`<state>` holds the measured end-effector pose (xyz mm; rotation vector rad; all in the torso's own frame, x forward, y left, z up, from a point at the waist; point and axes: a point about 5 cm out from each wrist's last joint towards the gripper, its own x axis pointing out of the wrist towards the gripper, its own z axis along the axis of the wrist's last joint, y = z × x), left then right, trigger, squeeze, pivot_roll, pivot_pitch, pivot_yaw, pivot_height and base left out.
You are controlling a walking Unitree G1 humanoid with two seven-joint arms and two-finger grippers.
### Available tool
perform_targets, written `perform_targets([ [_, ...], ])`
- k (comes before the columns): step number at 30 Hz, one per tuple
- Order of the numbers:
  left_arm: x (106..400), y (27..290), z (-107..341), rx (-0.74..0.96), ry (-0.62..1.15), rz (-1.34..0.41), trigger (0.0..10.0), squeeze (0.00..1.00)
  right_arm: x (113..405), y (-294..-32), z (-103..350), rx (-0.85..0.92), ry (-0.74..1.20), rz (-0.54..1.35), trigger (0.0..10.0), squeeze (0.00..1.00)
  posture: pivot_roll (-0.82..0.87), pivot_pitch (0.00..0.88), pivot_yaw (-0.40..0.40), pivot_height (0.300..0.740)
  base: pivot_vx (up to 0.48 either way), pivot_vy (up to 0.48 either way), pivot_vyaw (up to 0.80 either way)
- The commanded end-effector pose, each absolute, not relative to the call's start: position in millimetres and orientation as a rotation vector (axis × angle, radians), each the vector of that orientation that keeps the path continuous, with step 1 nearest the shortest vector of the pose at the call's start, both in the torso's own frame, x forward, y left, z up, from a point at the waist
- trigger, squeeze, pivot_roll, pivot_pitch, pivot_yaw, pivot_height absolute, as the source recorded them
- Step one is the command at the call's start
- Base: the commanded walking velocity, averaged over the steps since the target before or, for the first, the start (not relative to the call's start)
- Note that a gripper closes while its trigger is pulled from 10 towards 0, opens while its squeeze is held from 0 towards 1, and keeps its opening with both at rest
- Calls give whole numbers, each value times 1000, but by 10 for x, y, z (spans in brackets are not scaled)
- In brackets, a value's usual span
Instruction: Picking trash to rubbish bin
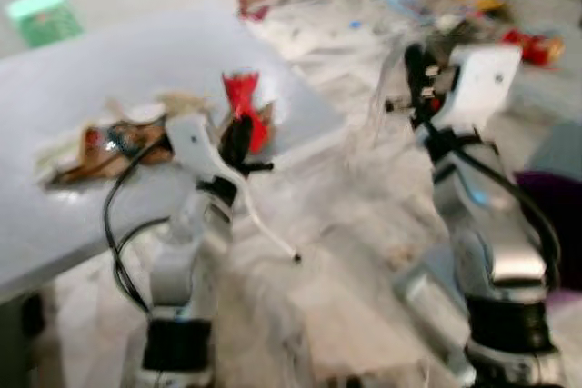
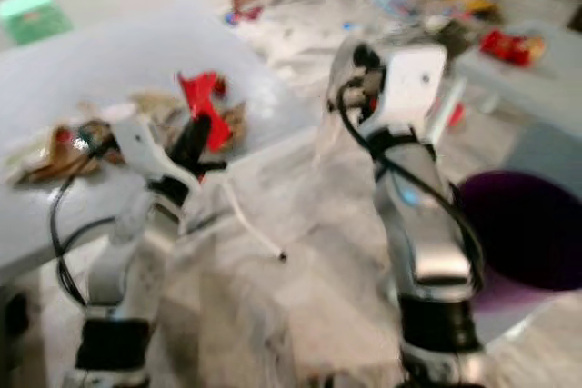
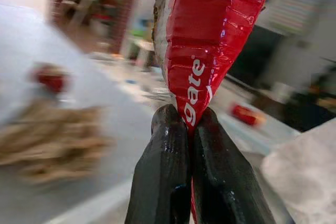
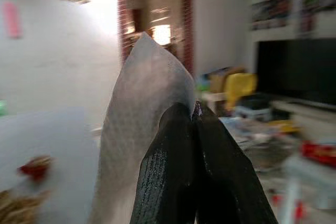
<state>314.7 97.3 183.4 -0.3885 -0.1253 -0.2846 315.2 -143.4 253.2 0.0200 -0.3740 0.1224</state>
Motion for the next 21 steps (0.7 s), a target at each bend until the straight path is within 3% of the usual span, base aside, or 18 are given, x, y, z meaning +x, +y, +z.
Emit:
perform_targets([
  [1,3161,1048,1860,-379,-134,-264,10000,0,3143,-1365,2577,28,-390,149,10000,0,-74,76,72,740,0,0,-788],
  [21,3171,1054,1899,-390,-157,-290,10000,0,3149,-1378,2585,26,-390,142,10000,0,-79,78,73,740,0,0,-788],
])
